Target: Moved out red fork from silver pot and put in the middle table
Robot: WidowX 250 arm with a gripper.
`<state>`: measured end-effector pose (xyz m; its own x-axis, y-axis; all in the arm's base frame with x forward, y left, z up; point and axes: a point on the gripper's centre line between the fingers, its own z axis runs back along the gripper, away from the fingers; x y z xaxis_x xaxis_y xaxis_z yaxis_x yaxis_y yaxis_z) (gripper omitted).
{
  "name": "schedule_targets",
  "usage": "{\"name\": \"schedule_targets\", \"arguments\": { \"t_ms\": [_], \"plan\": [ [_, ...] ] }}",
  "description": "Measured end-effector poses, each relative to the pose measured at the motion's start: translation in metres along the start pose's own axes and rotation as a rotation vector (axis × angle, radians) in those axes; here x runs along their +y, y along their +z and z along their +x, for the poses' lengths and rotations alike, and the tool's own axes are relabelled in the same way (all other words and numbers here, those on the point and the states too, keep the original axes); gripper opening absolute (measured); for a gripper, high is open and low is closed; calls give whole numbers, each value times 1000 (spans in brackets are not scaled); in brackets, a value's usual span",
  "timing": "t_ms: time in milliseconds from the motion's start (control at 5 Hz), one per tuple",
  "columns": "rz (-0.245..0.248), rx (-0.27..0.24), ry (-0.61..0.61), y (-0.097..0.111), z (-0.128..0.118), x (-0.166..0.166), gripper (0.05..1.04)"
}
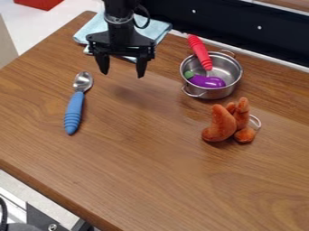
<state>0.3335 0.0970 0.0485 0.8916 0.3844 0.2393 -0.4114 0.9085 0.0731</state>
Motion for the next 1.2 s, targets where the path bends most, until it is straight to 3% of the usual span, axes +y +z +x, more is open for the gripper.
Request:
{"name": "schedule_targets", "arguments": {
  "t_ms": [400, 600, 1000, 1200],
  "plan": [
    [-16, 75, 30, -10, -13, 3, 999],
    [-33, 83, 90, -7, -10, 4, 999],
    [-45, 58, 229, 11, 13, -1, 999],
    [-70, 33, 357, 31, 27, -32, 999]
  ]
}}
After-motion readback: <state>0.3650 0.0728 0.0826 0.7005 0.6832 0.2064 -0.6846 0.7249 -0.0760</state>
